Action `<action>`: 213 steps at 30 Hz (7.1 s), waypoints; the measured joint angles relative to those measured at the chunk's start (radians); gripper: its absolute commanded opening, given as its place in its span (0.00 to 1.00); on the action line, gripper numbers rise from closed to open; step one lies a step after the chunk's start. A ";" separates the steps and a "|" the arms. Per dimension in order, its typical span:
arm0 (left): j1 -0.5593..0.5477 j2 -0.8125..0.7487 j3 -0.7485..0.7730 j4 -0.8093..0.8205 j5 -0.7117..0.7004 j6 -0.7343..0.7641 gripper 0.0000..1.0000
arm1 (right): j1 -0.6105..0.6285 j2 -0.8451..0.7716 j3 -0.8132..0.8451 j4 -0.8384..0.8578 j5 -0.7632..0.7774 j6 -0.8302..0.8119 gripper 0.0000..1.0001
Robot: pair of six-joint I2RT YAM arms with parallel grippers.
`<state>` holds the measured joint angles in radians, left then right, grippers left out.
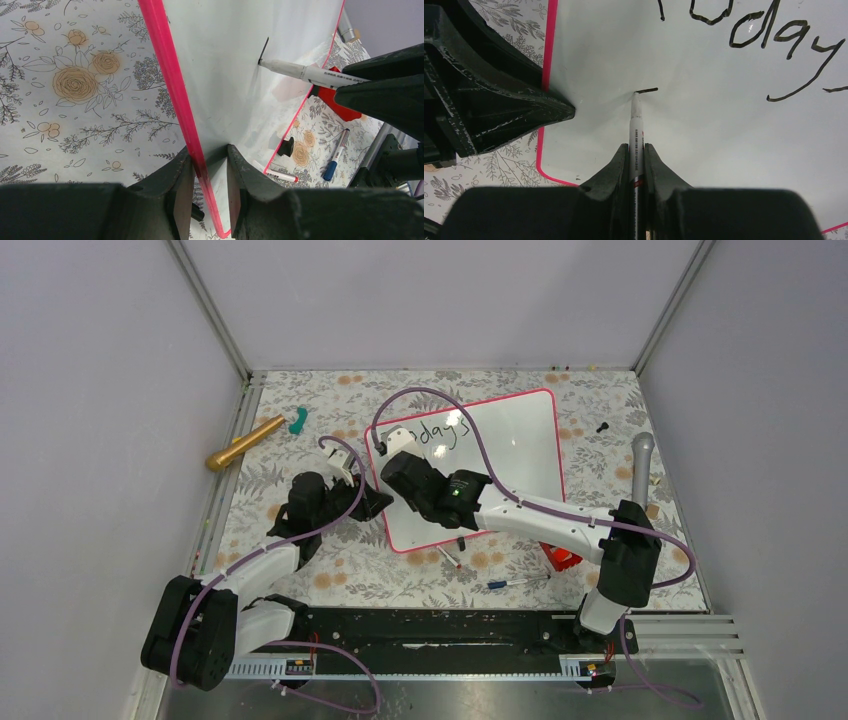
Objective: Write a sentence on the whiteboard
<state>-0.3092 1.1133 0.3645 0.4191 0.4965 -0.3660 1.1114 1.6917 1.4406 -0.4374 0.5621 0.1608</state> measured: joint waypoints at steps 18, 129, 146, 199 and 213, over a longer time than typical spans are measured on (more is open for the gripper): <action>0.000 0.000 0.000 -0.001 -0.003 0.000 0.14 | -0.002 0.000 -0.006 -0.034 -0.003 0.000 0.00; 0.000 0.000 0.000 -0.006 -0.009 0.000 0.13 | -0.164 -0.186 -0.098 -0.074 -0.108 -0.003 0.00; 0.000 0.000 0.000 -0.006 -0.009 0.000 0.13 | -0.172 -0.156 -0.098 -0.074 -0.108 -0.003 0.00; 0.000 0.000 0.000 -0.011 -0.013 0.000 0.13 | -0.187 -0.105 -0.048 -0.087 -0.187 -0.032 0.00; 0.000 0.000 0.000 -0.010 -0.013 0.000 0.13 | -0.187 -0.106 -0.054 -0.108 -0.190 -0.034 0.00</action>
<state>-0.3092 1.1137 0.3645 0.4091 0.4835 -0.3664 0.9245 1.5856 1.3869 -0.5453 0.3721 0.1265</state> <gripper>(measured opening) 0.267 0.157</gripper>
